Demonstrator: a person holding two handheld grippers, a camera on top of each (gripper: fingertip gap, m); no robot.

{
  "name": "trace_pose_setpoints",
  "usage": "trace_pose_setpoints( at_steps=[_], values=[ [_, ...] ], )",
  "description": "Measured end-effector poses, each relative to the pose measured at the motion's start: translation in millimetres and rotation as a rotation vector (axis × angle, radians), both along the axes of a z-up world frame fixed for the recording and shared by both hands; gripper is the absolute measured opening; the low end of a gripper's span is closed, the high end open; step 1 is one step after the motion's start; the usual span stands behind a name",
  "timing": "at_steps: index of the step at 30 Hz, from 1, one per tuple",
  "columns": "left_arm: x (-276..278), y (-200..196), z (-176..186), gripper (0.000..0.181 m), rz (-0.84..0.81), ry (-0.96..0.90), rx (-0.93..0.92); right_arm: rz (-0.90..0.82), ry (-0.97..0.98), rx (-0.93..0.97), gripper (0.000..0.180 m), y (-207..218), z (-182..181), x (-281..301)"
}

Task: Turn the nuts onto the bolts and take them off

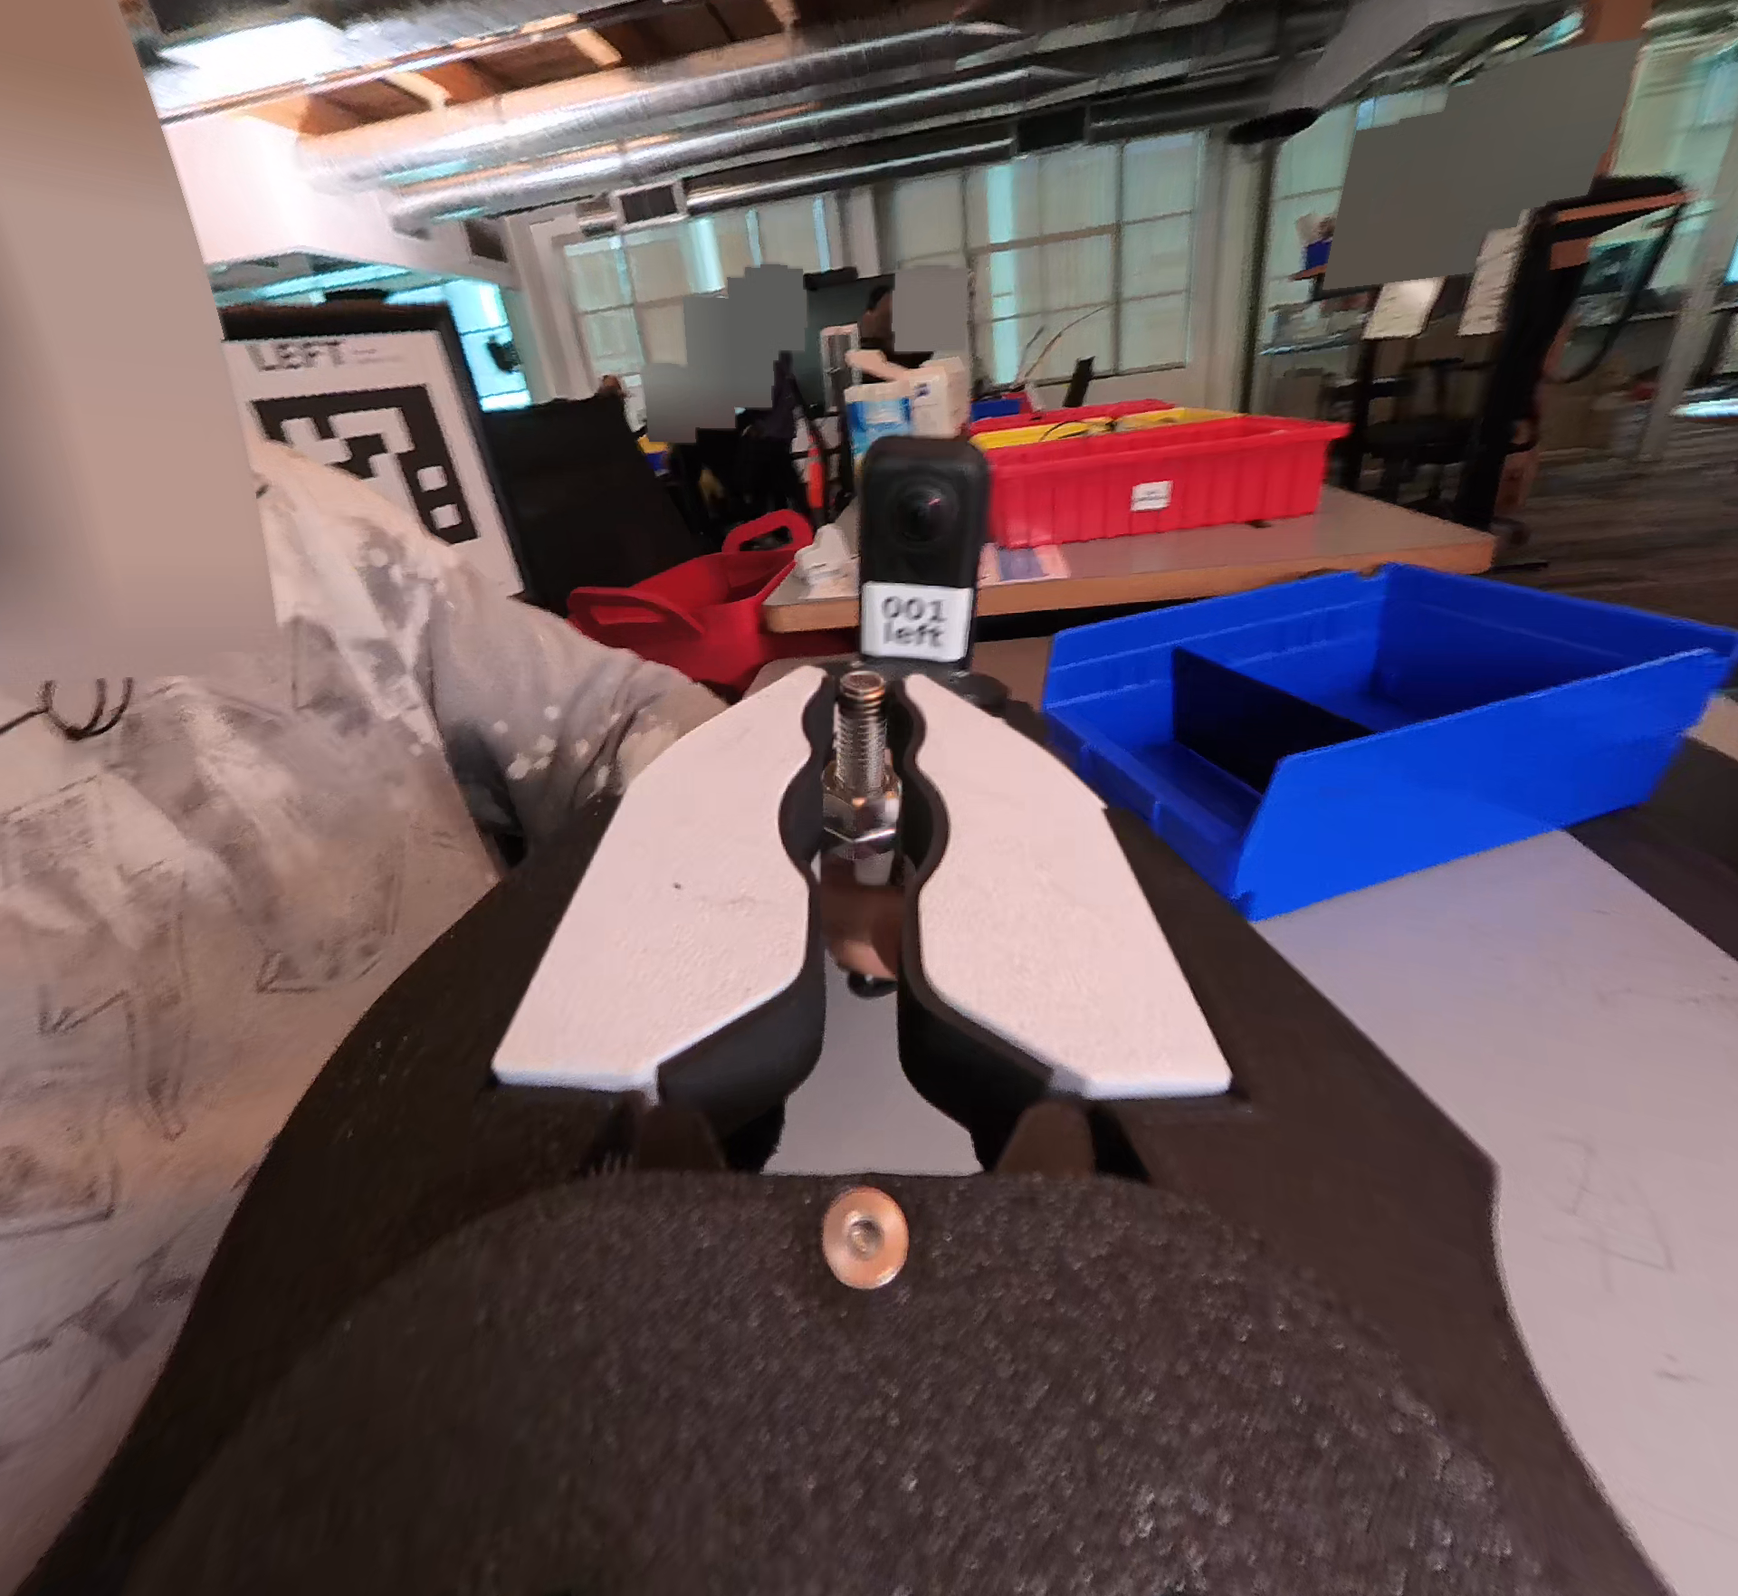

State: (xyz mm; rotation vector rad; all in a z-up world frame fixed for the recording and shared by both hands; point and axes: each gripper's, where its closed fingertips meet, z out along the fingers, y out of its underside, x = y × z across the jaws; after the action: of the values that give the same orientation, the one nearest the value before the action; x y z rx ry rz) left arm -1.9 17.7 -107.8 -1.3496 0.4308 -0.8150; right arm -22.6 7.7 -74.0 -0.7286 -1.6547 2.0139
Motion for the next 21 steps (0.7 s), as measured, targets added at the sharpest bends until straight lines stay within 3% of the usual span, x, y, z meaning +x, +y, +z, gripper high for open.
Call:
trace_pose_setpoints(
  at_steps=[6, 8, 16, 18, 21],
  values=[
    [-41, 15, 4, 0.019, 0.318, 0.017, 0.053, -0.320, -0.003, -0.006, 0.024, 37, 4, -22],
    [-47, 17, 3, 0.019, 0.367, 0.021, 0.054, -0.341, -0.026, 0.002, 0.028, 34, -3, -26],
    [-43, 15, 4, 0.019, 0.369, 0.046, 0.080, -0.304, -0.095, 0.026, 0.036, 21, -21, -37],
    [-45, 10, 12, 0.018, 0.329, -0.004, 0.104, -0.427, -0.066, 0.023, 0.009, 47, -16, -38],
    [-50, 9, 16, 0.019, 0.353, 0.015, 0.118, -0.429, -0.059, 0.007, 0.013, 59, -9, -32]
  ],
)
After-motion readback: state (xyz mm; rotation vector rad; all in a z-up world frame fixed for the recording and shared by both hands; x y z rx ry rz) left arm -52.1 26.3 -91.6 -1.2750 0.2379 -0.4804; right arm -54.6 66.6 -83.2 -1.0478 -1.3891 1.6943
